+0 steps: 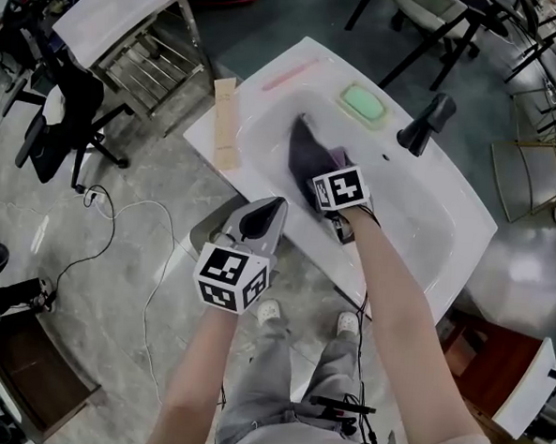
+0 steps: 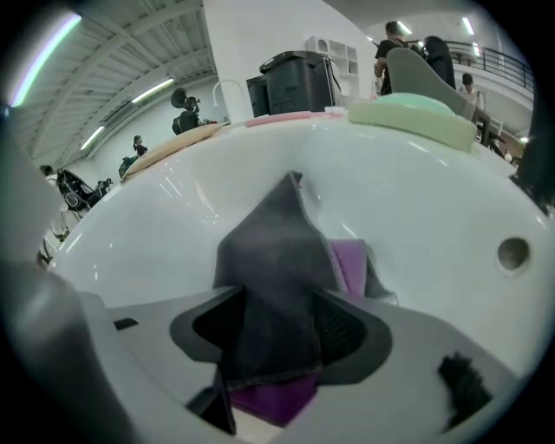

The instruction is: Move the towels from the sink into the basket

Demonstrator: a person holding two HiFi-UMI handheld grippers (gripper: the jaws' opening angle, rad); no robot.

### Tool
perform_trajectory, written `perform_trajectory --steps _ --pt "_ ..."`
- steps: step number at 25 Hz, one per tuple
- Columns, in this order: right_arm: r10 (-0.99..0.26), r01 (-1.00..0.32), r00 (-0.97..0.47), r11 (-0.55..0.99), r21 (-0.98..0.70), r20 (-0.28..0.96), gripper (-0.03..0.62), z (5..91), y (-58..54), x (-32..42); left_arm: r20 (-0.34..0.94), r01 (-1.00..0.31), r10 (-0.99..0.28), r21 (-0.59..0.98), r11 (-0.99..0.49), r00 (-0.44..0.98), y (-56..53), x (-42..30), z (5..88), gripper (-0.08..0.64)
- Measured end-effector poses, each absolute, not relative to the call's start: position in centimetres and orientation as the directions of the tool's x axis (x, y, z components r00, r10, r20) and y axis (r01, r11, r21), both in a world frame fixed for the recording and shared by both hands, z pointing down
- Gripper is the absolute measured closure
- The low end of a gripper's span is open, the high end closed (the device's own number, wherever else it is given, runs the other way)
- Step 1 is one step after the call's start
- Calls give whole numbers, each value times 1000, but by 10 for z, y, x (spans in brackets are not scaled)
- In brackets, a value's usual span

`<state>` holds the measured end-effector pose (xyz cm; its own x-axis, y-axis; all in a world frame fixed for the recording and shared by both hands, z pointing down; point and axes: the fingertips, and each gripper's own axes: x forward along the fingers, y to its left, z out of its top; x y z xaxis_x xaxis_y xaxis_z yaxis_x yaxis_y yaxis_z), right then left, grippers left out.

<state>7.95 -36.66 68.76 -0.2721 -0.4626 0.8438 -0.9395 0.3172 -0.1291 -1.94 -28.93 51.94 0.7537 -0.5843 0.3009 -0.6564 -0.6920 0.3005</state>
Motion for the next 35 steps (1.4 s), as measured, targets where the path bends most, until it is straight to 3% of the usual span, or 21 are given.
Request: perform_trajectory --steps 8,9,10,35 --pt "-444 -949 -239 296 -110 864 365 687 -366 81 300 -658 -586 308 -687 753 -287 -20 519 557" --pt "-441 -949 -222 301 -89 870 475 687 -365 83 302 -657 -585 301 -691 753 -286 -20 518 557" --pt "-439 -948 -206 311 -68 874 532 686 -364 85 303 -656 -583 293 -696 754 -285 -19 517 557" --pt "-525 -925 -238 379 -26 817 537 608 -346 88 253 -651 -600 267 -711 759 -274 -15 471 557"
